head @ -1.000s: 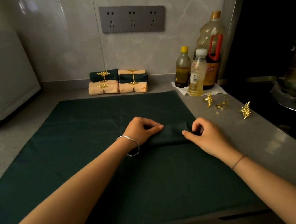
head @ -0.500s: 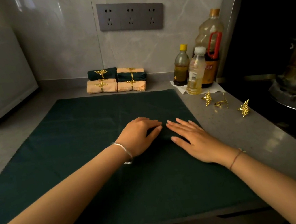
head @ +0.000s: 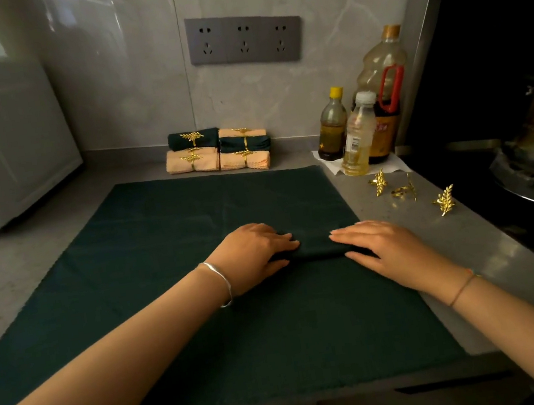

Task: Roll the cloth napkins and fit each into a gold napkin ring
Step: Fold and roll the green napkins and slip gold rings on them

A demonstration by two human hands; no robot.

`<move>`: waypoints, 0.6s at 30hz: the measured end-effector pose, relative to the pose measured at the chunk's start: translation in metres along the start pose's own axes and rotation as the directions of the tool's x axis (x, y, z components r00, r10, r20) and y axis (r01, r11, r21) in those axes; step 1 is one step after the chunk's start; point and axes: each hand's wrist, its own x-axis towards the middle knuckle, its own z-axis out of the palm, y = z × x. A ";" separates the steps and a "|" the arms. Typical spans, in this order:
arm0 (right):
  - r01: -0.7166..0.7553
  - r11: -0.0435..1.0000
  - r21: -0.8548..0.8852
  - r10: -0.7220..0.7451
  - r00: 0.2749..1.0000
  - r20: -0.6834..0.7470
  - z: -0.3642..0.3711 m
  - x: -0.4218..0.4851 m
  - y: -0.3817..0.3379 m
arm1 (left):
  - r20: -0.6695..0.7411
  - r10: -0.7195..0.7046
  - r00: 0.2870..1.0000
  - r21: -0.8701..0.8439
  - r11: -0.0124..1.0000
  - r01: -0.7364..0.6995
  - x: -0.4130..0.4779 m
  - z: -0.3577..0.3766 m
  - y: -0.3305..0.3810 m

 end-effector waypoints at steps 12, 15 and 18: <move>0.155 0.982 -0.110 -0.165 0.983 -0.084 -0.017 -0.017 -0.024 | 0.040 0.185 0.982 0.318 0.929 -0.188 -0.006 -0.003 0.025; 0.122 0.992 -0.004 -0.122 0.992 -0.007 -0.012 -0.021 -0.029 | 0.038 0.169 0.985 0.273 0.946 -0.172 -0.009 -0.007 0.032; 0.073 0.994 0.082 -0.072 0.997 -0.022 -0.010 -0.023 -0.027 | -0.045 0.155 0.987 0.220 0.965 -0.141 -0.013 -0.004 0.027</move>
